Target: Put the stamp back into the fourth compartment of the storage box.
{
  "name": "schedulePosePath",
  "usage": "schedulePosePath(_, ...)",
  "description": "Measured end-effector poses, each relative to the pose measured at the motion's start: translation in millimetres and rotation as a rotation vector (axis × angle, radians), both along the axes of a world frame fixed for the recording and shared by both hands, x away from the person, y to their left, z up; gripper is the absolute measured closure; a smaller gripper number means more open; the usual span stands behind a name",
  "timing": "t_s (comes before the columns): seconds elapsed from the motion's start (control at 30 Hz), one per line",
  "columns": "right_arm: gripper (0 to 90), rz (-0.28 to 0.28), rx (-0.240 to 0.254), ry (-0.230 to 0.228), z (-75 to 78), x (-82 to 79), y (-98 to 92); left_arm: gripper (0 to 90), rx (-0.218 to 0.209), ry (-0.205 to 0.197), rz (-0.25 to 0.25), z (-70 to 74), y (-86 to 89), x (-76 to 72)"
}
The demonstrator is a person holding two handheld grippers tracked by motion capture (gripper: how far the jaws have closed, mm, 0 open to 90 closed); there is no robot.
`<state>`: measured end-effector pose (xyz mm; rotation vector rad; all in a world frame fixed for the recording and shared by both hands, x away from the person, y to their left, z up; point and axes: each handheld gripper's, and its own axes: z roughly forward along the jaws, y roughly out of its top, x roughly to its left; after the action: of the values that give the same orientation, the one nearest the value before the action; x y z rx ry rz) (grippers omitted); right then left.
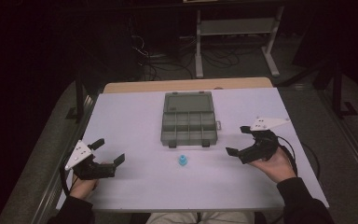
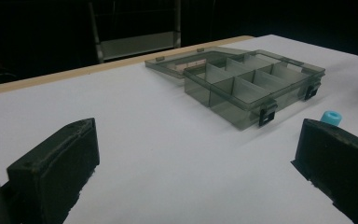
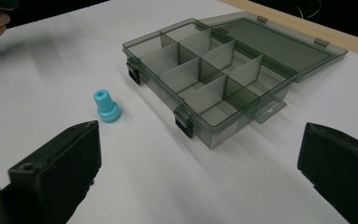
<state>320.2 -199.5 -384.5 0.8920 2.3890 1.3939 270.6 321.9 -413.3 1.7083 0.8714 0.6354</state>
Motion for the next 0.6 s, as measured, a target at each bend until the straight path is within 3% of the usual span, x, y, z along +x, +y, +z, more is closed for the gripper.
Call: schedulePosePath(0.6,0.0,0.057,-0.029,0.021,-6.1,4.6,23.5,0.0,0.001,-0.001,-0.004,0.1,-0.4,-0.2)
